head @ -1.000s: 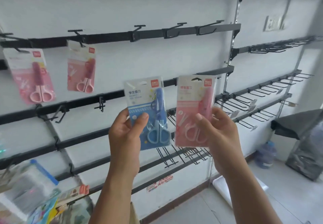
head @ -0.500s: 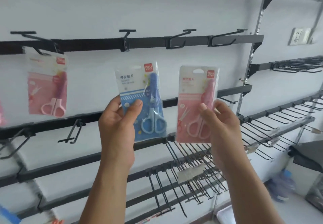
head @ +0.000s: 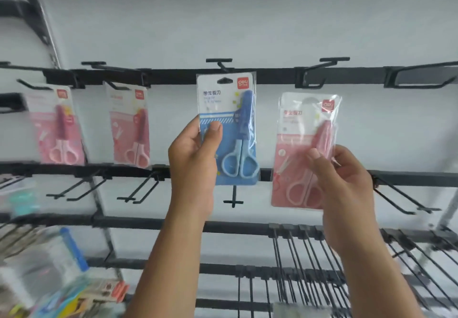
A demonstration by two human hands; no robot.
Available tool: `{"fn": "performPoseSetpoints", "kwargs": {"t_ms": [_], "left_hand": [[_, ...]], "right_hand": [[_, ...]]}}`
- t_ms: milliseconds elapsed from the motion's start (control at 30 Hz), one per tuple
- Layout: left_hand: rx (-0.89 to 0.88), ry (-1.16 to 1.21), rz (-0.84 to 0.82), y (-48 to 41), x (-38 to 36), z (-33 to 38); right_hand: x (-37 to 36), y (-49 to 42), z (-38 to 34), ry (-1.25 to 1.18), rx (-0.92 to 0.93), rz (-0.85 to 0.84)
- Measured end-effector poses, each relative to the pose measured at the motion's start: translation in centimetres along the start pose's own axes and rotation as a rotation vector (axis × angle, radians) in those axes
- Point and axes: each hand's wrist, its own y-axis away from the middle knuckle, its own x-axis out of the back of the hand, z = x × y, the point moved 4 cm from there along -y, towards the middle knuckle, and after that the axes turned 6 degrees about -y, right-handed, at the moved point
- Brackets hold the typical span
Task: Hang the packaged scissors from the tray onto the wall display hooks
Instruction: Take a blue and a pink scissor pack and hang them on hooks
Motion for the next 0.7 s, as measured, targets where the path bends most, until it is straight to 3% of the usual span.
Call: {"fn": "performPoseSetpoints", "kwargs": {"t_ms": [333, 567, 700], "left_hand": [[-0.023, -0.106, 0.106, -1.0, 0.0, -0.2], [0.121, -0.102, 0.078, -1.7, 0.1, -1.8], [0.115, -0.122, 0.1, -2.4, 0.1, -3.1]], "right_hand": [[0.7, -2.8, 0.5, -0.043, -0.014, -0.041], [0.6, -3.7, 1.1, -0.051, -0.013, -0.025], [1.1, -3.9, 0.6, -0.041, 0.017, 0.003]]}}
